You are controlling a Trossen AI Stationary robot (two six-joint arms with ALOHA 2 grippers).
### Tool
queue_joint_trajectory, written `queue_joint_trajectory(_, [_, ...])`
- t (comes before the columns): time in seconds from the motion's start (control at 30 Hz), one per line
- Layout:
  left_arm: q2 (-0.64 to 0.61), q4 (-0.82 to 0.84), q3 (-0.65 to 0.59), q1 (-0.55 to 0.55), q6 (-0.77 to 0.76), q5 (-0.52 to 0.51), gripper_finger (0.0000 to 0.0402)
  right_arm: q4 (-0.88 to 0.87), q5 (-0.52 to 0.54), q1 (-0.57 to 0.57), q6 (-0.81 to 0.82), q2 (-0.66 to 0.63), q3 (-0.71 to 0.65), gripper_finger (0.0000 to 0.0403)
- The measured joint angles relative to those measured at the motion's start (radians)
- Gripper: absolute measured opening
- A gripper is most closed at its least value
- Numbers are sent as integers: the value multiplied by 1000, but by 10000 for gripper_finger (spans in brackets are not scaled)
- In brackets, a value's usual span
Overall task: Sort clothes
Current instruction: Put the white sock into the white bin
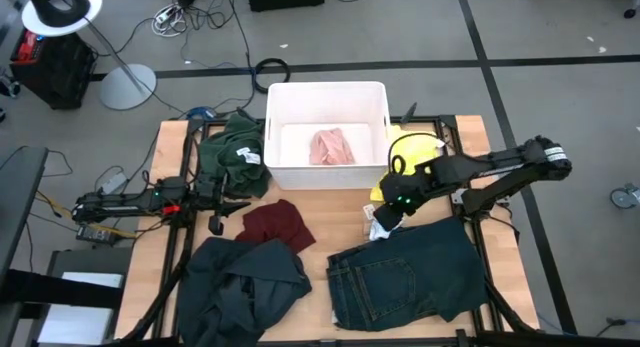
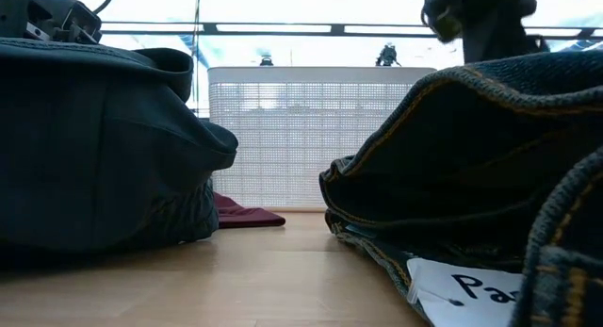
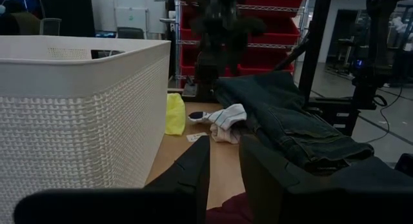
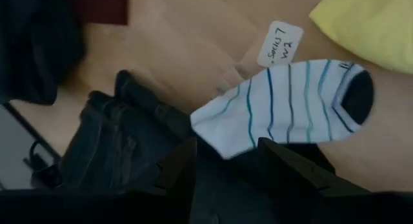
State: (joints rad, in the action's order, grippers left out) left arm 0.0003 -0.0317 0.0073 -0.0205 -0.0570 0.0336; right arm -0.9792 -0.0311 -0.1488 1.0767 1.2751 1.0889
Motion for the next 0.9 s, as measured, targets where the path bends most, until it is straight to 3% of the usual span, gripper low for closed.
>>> queue_joint_trajectory(0.27, [0, -1, 0, 0, 0, 0, 89, 247, 25, -4, 32, 4, -202, 194])
queue_joint_trajectory(0.4, [0, -1, 0, 0, 0, 0, 89, 303, 71, 2, 87, 4, -287, 231])
queue_joint_trajectory(0.7, [0, -1, 0, 0, 0, 0, 89, 466, 68, 9, 137, 3, -426, 317])
queue_joint_trajectory(0.8, [0, -1, 0, 0, 0, 0, 89, 463, 72, 9, 158, 11, -447, 321])
queue_joint_trajectory(0.9, [0, 0, 0, 0, 0, 0, 89, 464, 72, 9, 162, 31, -458, 298])
